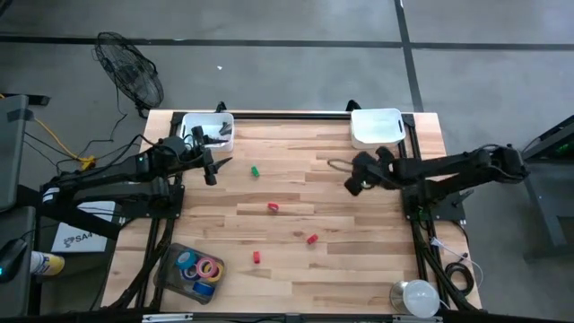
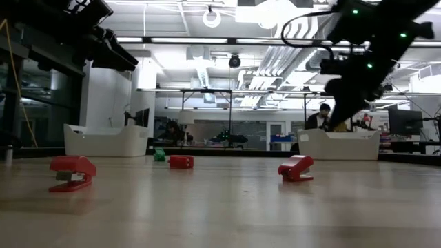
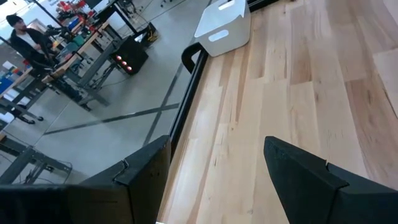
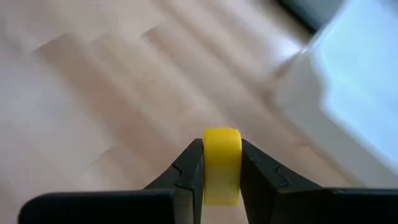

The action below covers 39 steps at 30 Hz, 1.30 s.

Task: Pick and place Stapler, Stapler remover, tape
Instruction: Put the yellow stapler into the right white bin

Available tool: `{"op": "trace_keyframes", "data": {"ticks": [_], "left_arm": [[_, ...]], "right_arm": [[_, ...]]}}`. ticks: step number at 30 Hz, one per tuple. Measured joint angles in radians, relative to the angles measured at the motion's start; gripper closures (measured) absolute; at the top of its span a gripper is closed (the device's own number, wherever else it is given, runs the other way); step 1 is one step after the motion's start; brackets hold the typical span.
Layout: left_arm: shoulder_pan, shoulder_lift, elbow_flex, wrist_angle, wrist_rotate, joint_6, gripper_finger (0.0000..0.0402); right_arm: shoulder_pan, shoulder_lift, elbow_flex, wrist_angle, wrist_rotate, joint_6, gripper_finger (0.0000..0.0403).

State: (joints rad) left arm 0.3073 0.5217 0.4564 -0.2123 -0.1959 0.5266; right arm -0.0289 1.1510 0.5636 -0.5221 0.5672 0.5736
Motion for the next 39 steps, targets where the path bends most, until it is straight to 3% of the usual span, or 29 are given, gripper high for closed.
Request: {"op": "trace_keyframes", "data": {"ticks": [7, 19, 28, 35, 39], "left_arm": [[0.0, 0.0, 0.0, 0.0, 0.0, 0.0, 0.0147], [0.0, 0.0, 0.0, 0.0, 0.001, 0.0, 0.0147], [0.0, 0.0, 0.0, 0.0, 0.001, 0.0, 0.0147], [0.0, 0.0, 0.0, 0.0, 0.001, 0.0, 0.0147], [0.0, 0.0, 0.0, 0.0, 0.001, 0.0, 0.0147]], "right_arm": [[-0.191, -0.001, 0.105, -0.075, 0.088, -0.096, 0.0338], [-0.531, -0.001, 0.108, -0.01, -0.022, -0.218, 0.0338], [-0.619, 0.047, 0.108, 0.119, -0.035, -0.18, 0.0338], [-0.651, 0.169, 0.108, 0.237, -0.001, -0.157, 0.0338], [-0.653, 0.223, 0.108, 0.275, 0.072, -0.145, 0.0338]]}}
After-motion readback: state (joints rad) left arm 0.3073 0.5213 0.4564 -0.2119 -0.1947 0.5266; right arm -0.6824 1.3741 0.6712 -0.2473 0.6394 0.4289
